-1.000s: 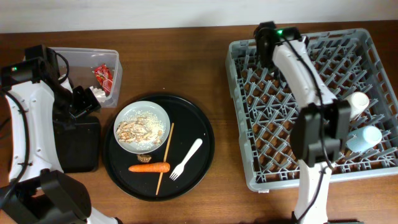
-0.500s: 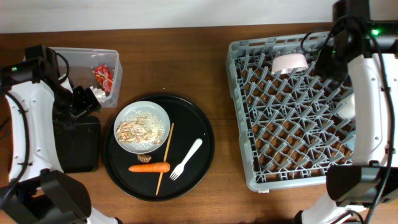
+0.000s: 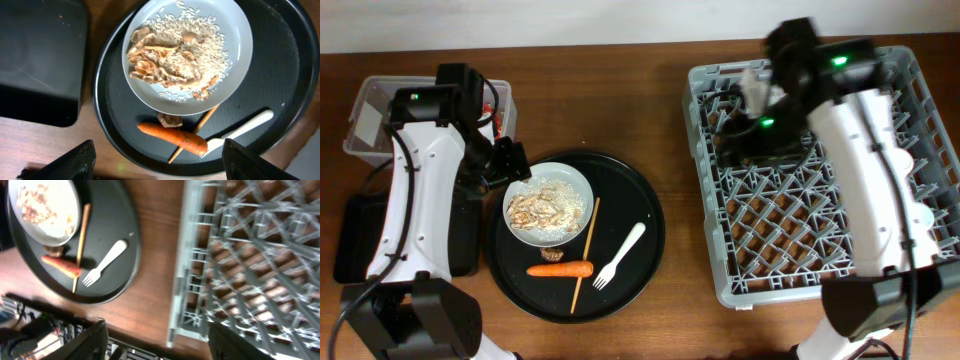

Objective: Sort waste into correct bins and load items into the dishwasher rack
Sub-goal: 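Move the right gripper to the white plastic fork and grasp it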

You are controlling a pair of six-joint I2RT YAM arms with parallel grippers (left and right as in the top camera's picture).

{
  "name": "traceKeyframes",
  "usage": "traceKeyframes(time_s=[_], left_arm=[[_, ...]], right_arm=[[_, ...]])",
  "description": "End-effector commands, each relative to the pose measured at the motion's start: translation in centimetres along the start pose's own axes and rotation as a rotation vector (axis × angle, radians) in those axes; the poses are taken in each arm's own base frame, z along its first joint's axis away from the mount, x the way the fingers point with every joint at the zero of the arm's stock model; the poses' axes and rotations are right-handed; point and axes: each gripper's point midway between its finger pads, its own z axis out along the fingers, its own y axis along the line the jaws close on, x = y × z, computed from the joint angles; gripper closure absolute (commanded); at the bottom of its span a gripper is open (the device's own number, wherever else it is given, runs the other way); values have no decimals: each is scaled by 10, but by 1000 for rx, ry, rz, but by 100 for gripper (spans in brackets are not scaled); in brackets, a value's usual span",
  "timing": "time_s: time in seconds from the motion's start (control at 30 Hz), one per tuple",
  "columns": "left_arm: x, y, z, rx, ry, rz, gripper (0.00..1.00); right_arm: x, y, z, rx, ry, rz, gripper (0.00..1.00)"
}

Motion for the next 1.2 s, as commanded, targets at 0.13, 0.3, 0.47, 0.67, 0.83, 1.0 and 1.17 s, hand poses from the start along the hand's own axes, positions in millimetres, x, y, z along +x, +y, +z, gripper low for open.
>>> traceKeyframes(time_s=[0.13, 0.3, 0.47, 0.67, 0.83, 1.0, 1.17], left_arm=[[-4, 12, -12, -54, -61, -6, 20], [-5, 11, -12, -54, -63, -10, 20], [-5, 11, -12, -54, -62, -9, 20], [-4, 11, -12, -54, -60, -9, 20], [-4, 11, -12, -55, -60, -9, 20], [-4, 11, -12, -55, -60, -9, 20], [-3, 12, -12, -55, -57, -9, 20]], right_arm=[[44, 105, 106, -25, 133, 24, 26], [73, 125, 169, 25, 165, 74, 26], [92, 129, 217, 102, 228, 97, 26], [89, 122, 253, 152, 239, 166, 27], [88, 119, 271, 164, 248, 180, 27], [91, 112, 284, 195, 265, 208, 34], [90, 111, 286, 198, 263, 207, 62]])
